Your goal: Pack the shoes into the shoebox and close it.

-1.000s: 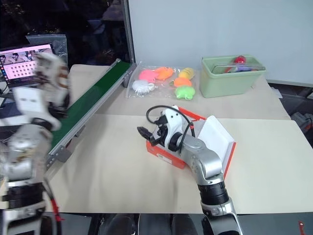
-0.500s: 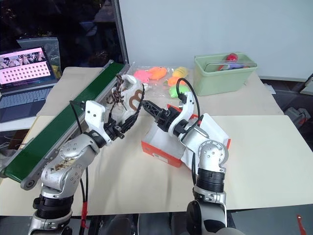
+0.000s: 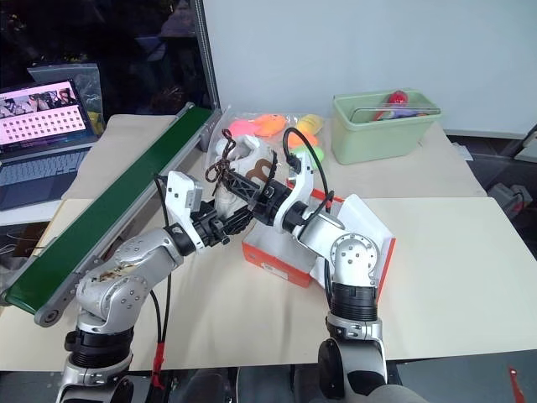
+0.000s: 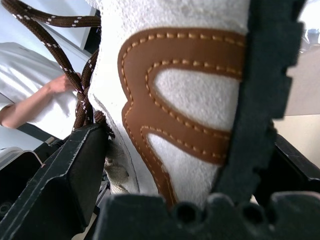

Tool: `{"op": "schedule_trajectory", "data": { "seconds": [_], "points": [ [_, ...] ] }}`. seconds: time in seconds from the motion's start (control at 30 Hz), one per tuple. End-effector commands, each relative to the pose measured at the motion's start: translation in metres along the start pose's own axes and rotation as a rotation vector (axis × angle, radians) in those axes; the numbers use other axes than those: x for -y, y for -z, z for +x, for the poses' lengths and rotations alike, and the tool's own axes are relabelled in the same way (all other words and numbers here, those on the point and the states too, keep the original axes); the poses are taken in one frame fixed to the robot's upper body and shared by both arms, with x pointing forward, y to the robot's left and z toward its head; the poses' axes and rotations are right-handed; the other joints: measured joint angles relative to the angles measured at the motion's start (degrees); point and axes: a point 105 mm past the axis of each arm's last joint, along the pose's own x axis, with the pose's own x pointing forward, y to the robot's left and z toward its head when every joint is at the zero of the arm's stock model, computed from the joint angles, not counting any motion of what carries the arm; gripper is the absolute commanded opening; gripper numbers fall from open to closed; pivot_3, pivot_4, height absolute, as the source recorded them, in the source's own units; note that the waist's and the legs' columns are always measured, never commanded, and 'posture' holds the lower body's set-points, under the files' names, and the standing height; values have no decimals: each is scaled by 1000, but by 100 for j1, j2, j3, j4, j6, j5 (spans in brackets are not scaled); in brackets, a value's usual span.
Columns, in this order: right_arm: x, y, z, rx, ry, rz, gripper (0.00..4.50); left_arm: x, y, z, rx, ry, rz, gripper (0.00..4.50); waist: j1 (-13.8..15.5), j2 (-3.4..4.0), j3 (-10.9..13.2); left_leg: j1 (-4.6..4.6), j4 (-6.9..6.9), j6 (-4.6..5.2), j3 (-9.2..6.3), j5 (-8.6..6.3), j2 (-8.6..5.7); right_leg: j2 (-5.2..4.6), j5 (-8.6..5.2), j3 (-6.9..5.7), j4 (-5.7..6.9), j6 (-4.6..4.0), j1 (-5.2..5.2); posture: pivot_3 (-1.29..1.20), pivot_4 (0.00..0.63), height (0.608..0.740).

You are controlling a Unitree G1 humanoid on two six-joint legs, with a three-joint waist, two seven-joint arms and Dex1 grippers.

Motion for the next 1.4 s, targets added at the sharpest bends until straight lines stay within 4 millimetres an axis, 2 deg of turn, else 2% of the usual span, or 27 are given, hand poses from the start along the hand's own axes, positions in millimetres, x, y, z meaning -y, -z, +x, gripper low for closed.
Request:
{"op": "schedule_trajectory", "data": {
  "seconds": [0.03,0.2,0.23,0.37,0.43,0.47,0.53,0.6,0.7,0.77,0.87,0.93,1.0,1.1,1.2,1.33,1.4],
  "points": [
    [-28,-13,7,55,-93,-39,3513,11,-8,4,16,42,63,2613,3,0,0,-1,0,0,0,0,-1,-1,0,0,-1,0,0,0,150,729],
    [-27,-11,6,47,-86,-41,1998,11,-3,3,-6,43,107,2613,-1,1,1,-1,0,0,0,0,0,-1,0,0,-1,0,-1,0,150,729],
    [-27,-11,6,43,-84,-43,1835,11,-3,3,-11,44,112,2613,-3,1,1,-1,0,0,0,0,0,-1,0,0,-1,0,-1,0,150,729],
    [-27,-11,6,42,-79,-46,1835,9,1,3,-27,35,165,2613,-1,2,2,-1,0,0,0,0,0,0,0,0,-1,0,-2,0,150,729],
    [-26,-12,6,49,-75,-45,1810,6,-2,3,0,13,154,3381,1,3,2,-1,-1,0,1,0,0,0,0,0,-2,0,-1,0,150,729],
    [-26,-14,6,55,-74,-43,1810,5,-3,4,1,10,173,3611,3,3,2,-1,0,0,1,0,0,-1,0,0,-3,0,-1,0,150,729],
    [-26,-16,5,71,-75,-36,1810,5,-4,4,-1,10,236,4418,3,3,2,-2,0,0,0,0,0,0,0,0,-3,0,-1,0,150,729],
    [-25,-24,3,109,-72,-25,1810,0,-10,4,27,-24,270,4418,5,6,4,-2,-1,0,0,0,0,0,0,0,-3,0,-2,0,150,729],
    [-16,-42,0,202,-14,-27,1810,-8,-18,3,69,-76,313,4418,8,7,5,-3,-1,0,1,0,0,-1,0,0,-6,0,-1,0,150,729],
    [11,-70,-6,328,151,-35,1810,-17,-24,-2,104,-122,333,4418,-10,10,6,-3,-1,0,1,0,0,-1,0,0,-5,0,-2,0,150,729],
    [30,-97,-18,450,269,-33,1810,-22,-26,-5,117,-145,341,4418,12,14,9,-1,-1,0,4,0,0,-1,0,3,0,0,-4,0,150,729],
    [47,-126,-37,567,408,-84,1810,-22,-20,-6,99,-136,331,4418,34,16,10,-3,-1,0,2,0,0,0,-1,2,-4,1,-4,0,150,729],
    [59,-144,-53,628,524,-159,1810,-22,-17,-5,92,-126,318,4418,40,18,12,-14,-1,0,3,0,-5,-5,-1,2,-14,2,-5,0,150,729],
    [61,-154,-61,546,602,-363,1810,-20,-13,-4,85,-102,309,4418,37,25,16,-34,-1,0,4,0,-9,-11,2,1,-19,6,-16,0,150,729],
    [61,-149,-59,322,635,-492,1810,-16,-4,-7,34,8,402,4418,-16,45,28,-39,-1,0,7,0,-10,-13,3,3,-18,7,-23,0,150,729],
    [70,-147,-71,103,672,-301,1810,-9,9,-17,-43,227,533,4418,-89,96,55,-23,-3,2,12,1,-1,0,0,11,0,-5,-25,0,150,729],
    [69,-140,-71,-21,668,-176,1810,-11,15,-22,-93,337,567,4418,-87,98,56,-21,-4,5,12,3,0,3,-2,11,3,-7,-23,0,150,729]
  ]
}}
